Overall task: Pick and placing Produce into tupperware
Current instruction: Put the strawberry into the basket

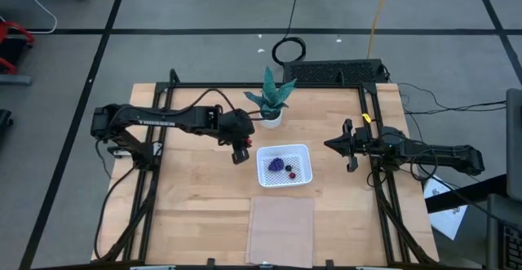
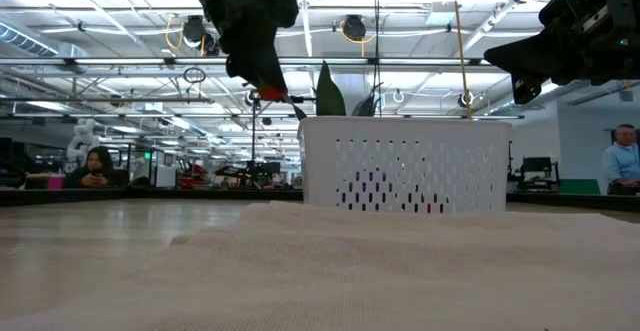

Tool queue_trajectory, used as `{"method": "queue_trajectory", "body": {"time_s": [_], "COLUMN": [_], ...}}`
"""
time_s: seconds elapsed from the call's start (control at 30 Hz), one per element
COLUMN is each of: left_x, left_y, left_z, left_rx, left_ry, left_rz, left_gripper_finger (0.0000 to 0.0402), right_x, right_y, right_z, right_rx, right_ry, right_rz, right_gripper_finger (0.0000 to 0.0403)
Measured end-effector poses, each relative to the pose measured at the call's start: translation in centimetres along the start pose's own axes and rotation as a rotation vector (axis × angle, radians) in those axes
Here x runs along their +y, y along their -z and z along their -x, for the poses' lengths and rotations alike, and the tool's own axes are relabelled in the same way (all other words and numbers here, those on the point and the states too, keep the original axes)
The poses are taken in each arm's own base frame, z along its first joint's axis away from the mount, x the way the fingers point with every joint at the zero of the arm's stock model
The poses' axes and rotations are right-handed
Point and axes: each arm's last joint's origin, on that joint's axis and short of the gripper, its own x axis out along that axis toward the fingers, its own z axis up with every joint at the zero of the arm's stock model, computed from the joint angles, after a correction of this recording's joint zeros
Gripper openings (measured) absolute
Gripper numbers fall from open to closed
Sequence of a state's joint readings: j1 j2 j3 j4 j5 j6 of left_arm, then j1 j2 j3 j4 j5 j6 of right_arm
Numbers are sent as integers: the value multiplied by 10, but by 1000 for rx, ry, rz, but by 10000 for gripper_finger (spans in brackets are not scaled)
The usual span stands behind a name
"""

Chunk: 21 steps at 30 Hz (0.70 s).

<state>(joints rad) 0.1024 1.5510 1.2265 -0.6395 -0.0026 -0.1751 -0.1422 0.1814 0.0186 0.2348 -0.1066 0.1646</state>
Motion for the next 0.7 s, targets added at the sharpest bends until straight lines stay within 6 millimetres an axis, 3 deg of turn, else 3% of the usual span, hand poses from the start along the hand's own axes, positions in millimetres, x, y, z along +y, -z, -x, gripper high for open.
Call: {"method": "queue_trajectory", "body": {"time_s": [0.27,0.7], "left_x": [-15,-38], "left_y": [-22,-56], "left_z": [-14,-55], "left_rx": [94,191], "left_ry": [29,92], "left_rz": [-28,-150], "left_gripper_finger": [129,129], "right_x": [0,0], "right_y": [0,0], "right_z": [0,0], "right_rx": [0,0], "right_ry": [0,0], "right_rz": [0,-3], "right_gripper_finger": [0,0]}}
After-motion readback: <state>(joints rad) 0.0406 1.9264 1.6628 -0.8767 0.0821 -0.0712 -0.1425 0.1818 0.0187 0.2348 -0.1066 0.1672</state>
